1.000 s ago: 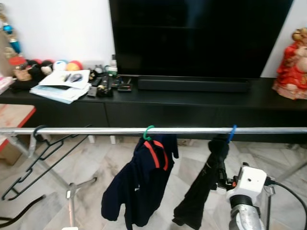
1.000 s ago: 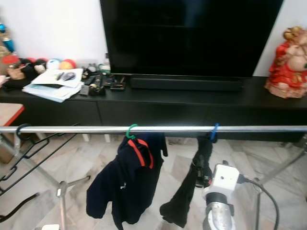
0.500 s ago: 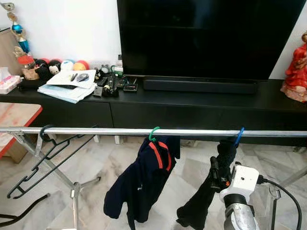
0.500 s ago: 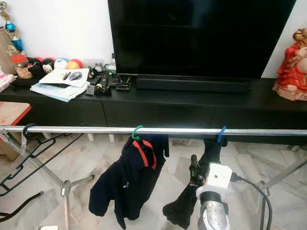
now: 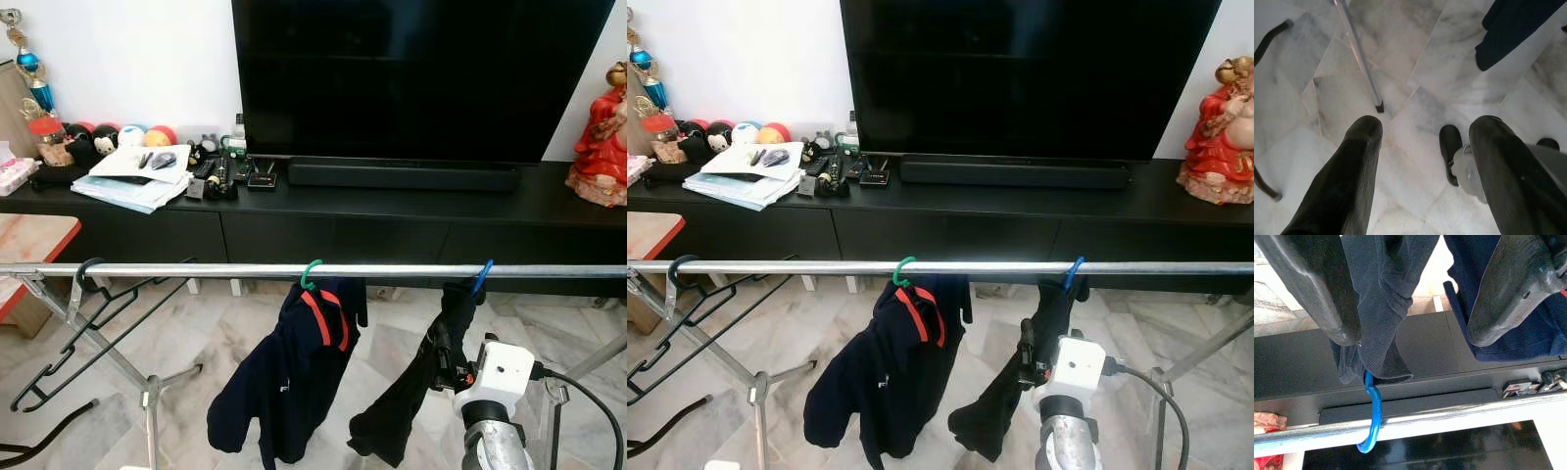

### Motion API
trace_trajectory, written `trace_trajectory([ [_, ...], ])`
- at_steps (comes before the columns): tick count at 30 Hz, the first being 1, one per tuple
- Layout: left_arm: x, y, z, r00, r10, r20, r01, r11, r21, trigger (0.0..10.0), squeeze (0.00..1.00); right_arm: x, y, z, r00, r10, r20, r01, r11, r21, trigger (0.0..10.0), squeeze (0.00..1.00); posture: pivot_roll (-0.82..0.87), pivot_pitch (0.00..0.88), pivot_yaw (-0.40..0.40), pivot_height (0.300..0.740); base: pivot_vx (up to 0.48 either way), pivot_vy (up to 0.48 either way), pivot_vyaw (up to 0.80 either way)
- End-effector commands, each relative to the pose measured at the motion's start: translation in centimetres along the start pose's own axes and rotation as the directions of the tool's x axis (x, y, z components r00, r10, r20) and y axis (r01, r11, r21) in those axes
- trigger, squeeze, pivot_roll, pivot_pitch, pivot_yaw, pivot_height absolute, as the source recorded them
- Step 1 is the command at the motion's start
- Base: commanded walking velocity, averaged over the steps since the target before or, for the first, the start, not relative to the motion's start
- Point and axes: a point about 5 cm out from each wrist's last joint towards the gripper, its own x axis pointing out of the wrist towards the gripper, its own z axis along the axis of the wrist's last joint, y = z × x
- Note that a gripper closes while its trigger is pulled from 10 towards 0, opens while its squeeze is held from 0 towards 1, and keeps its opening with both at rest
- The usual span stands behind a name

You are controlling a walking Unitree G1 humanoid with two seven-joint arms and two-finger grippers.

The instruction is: Hang hanger

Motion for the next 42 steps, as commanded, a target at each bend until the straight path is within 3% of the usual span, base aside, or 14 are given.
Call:
trace_trajectory([
  [1, -0.2, 0.5, -0.3, 1.000, 0.018, -0.003, -0.018, 1.000, -0.001, 10.0, 0.00, 0.1, 0.2, 0.3, 1.000, 0.010, 0.007, -0.010, 1.000, -0.005, 10.0, 0.00, 0.03, 0.000, 0.009, 0.740, 0.000, 0.000, 0.00],
  [31, 0.1, -0.7, 0.2, 1.000, -0.012, 0.023, 0.012, 1.000, -0.025, 10.0, 0.00, -0.3, 0.3, 0.3, 1.000, -0.004, 0.012, 0.004, 1.000, 0.008, 10.0, 0.00, 0.03, 0.000, 0.015, 0.740, 0.000, 0.000, 0.00],
  [42, 0.1, -1.0, 0.1, 0.999, -0.022, 0.024, 0.022, 0.999, -0.024, 10.0, 0.00, -0.2, 0.5, 0.2, 1.000, 0.007, 0.011, -0.007, 1.000, 0.005, 10.0, 0.00, 0.03, 0.000, 0.009, 0.740, 0.283, 0.000, 0.00],
])
